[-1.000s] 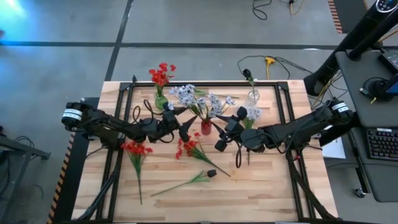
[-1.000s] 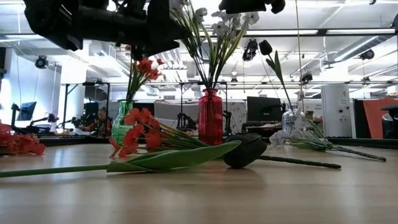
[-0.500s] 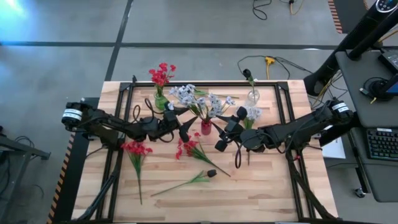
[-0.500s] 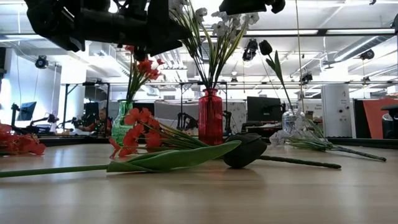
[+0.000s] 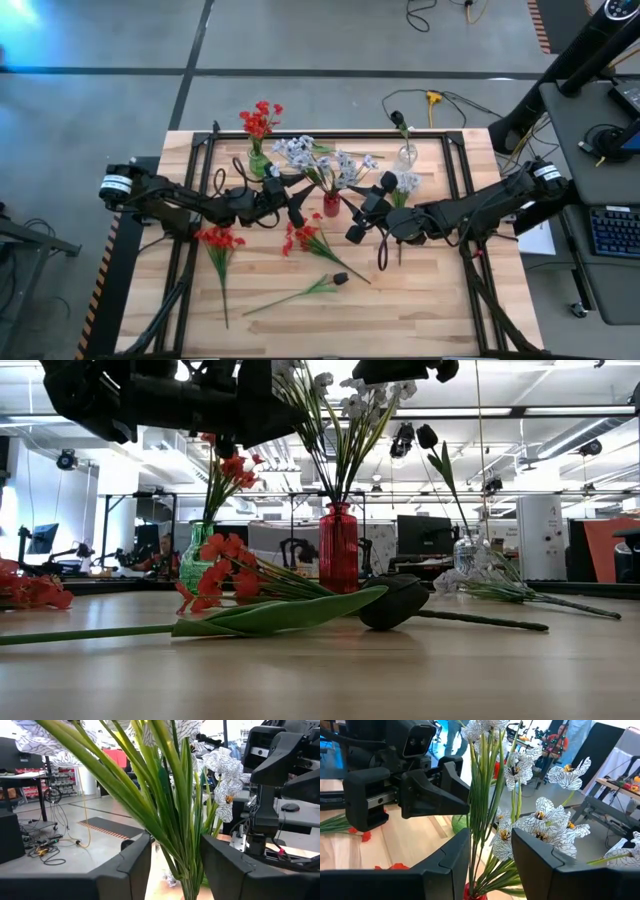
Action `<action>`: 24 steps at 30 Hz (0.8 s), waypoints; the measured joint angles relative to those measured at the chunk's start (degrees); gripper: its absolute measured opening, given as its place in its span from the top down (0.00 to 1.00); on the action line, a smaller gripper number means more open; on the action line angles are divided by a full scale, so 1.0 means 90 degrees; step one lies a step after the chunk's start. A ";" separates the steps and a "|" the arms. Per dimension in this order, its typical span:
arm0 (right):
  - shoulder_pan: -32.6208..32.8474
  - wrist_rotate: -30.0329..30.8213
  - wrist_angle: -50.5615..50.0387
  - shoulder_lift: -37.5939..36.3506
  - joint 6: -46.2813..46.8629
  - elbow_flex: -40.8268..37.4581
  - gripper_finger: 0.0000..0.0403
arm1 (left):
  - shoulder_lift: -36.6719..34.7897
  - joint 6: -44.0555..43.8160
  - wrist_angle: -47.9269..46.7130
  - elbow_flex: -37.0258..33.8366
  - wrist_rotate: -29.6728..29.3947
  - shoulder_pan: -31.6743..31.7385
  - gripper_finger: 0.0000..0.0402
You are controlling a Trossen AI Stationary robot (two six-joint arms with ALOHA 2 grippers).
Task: Sort flowers into vase by color
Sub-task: Put the right white flowers into the red vase
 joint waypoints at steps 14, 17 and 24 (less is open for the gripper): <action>0.0002 -0.0819 -0.1065 -0.0094 0.1309 -0.0008 0.69 | 0.0000 0.0029 -0.0201 0.0092 -0.0139 0.0016 0.74; 0.0002 -0.1228 -0.1212 -0.0185 0.1463 -0.0008 0.71 | 0.0000 0.0031 -0.0205 0.0092 -0.0286 0.0016 0.77; 0.0002 -0.1862 -0.2014 -0.0325 0.2150 -0.0007 0.80 | 0.0000 0.0048 -0.0220 0.0092 -0.0293 0.0016 0.81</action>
